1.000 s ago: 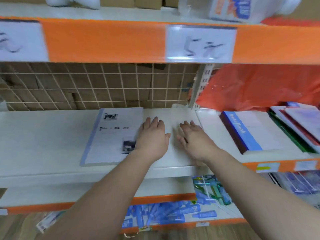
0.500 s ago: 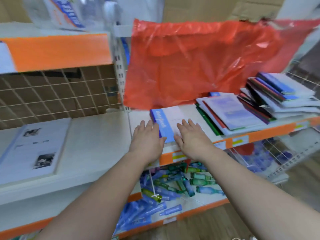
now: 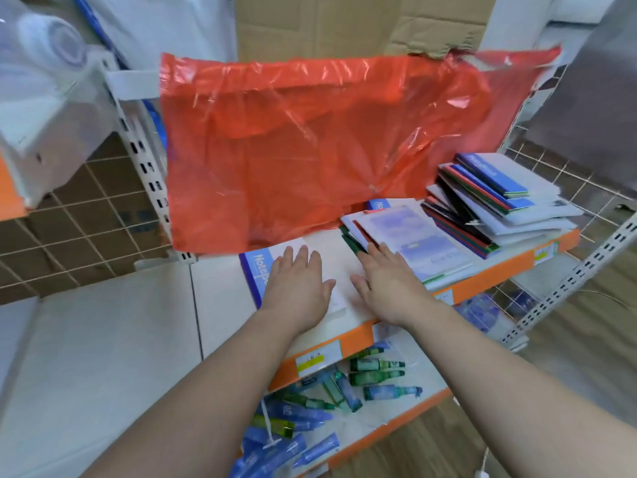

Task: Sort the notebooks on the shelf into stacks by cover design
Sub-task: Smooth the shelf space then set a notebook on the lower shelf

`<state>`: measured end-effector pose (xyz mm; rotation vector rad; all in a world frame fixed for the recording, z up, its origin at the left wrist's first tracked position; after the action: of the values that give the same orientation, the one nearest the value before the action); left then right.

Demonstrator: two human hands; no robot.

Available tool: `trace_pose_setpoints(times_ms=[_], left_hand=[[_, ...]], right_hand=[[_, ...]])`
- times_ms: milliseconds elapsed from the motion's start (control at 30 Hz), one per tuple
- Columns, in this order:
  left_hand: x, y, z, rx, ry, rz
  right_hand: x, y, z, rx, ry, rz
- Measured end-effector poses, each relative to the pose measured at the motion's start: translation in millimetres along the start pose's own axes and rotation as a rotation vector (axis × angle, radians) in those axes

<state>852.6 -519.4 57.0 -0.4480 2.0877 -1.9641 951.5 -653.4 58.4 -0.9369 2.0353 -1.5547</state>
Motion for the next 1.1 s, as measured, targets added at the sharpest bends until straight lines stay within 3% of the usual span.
trace_pose_setpoints(times_ms=[300,800,1100], left_hand=[[-38,3,5,0.007,0.017,0.008],[-53,6,75,0.026,-0.203,-0.036],[-73,7,109,0.0,-0.204,-0.054]], right_hand=[[-37,-4,13,0.026,-0.009,-0.027],[-61,-17,84,0.01,-0.183,-0.114],[-71,-20,129,-0.003,-0.196,-0.117]])
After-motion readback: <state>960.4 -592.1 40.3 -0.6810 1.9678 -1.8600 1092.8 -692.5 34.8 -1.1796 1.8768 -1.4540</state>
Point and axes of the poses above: each hand's wrist, its own x-axis away from the middle knuckle, its own y-axis out of the palm, z = x × y, the point moved 2 cm from there along -x, towards the middle knuckle, and after that the axes turned 9 degrees about -x, right-handed, at the moved point
